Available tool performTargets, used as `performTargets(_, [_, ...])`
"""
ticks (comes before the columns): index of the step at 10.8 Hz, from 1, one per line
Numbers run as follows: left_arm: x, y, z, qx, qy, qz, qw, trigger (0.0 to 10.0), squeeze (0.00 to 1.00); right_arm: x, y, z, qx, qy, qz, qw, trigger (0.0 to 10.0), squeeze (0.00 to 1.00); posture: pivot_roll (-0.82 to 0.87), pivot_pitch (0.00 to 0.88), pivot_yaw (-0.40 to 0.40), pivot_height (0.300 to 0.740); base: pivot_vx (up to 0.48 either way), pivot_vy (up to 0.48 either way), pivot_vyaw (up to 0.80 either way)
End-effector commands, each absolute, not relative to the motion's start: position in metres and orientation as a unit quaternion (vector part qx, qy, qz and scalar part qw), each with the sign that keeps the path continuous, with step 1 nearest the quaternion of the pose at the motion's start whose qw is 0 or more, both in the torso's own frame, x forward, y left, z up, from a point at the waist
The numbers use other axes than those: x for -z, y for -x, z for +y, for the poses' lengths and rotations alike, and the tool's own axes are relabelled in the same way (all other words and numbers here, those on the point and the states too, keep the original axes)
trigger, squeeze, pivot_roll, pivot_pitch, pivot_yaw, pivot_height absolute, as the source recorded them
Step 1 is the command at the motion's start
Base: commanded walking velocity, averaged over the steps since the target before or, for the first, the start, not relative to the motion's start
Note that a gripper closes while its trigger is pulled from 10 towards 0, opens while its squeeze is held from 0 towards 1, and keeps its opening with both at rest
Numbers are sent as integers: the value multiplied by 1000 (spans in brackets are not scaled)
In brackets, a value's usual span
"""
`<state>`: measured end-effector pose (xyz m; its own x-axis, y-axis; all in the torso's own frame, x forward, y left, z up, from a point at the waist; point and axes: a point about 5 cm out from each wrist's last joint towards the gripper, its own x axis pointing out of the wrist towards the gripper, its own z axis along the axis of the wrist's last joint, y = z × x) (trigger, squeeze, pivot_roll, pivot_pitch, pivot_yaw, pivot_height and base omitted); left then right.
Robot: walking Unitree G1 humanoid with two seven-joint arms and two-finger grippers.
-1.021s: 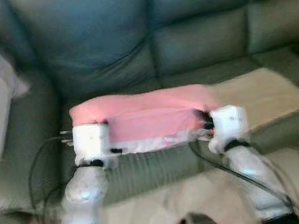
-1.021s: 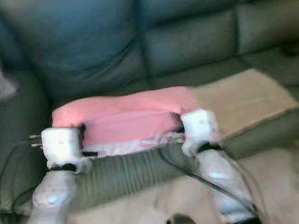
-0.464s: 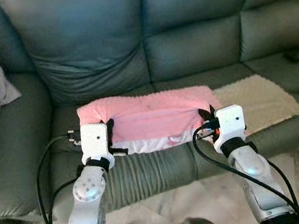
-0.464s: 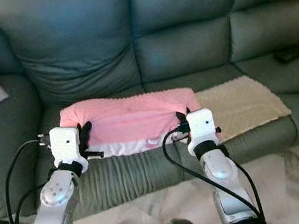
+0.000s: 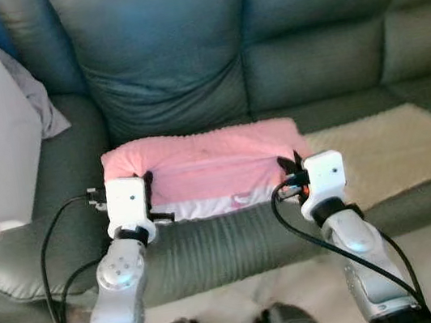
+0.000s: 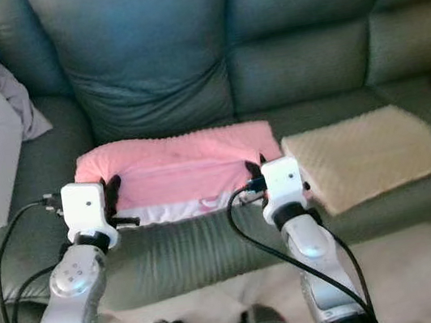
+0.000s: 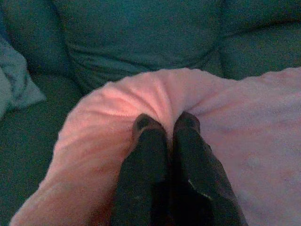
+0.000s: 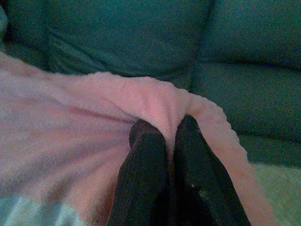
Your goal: Move the pillow to the sofa
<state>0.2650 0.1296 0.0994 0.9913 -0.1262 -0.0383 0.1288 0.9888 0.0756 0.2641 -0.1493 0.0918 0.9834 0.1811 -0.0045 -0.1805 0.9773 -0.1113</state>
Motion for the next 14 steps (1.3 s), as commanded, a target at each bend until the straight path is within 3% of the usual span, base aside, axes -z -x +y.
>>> performTargets(1, [-104,-264,127,69,-51,3,996,10000,0,-96,-264,-151,-85,50,-13,995,10000,0,-58,144,-54,740,0,0,0])
performTargets(14, [-78,-251,134,93,-72,50,992,10000,0,-83,-256,-159,-43,66,13,997,10000,0,-50,190,-33,740,0,0,56])
